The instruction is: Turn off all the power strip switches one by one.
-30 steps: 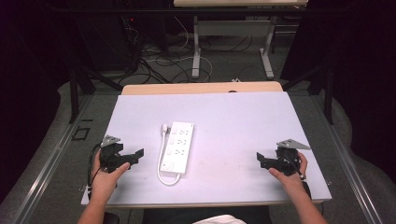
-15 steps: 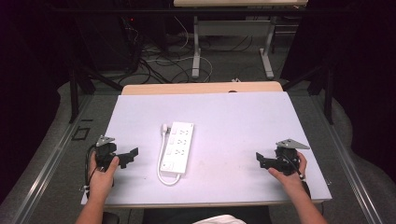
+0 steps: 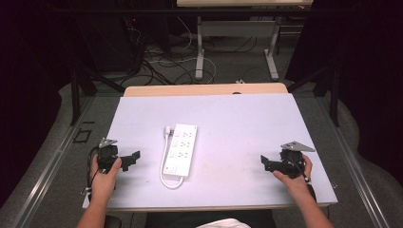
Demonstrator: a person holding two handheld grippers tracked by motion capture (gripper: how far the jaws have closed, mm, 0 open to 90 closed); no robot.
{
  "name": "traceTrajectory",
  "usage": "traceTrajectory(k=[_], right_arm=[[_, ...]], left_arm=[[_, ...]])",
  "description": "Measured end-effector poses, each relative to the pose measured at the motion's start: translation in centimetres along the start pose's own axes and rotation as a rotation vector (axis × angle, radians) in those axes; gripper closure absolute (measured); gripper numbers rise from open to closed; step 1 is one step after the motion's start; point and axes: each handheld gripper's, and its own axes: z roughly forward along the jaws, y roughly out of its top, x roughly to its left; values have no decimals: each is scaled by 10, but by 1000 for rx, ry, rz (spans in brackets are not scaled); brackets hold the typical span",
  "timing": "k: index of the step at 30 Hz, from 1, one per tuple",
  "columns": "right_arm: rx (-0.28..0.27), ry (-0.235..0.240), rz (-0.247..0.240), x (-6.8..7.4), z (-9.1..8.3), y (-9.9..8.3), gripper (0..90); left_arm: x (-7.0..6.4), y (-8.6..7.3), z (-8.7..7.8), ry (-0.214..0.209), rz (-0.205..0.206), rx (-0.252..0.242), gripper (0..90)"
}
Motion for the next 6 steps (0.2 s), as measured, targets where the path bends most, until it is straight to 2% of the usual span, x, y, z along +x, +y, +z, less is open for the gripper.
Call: traceTrajectory(k=[6], right_arm=[[8, -6, 6, -1, 1, 0, 87]], left_arm=[[-3, 1, 0, 4, 5, -15, 2]])
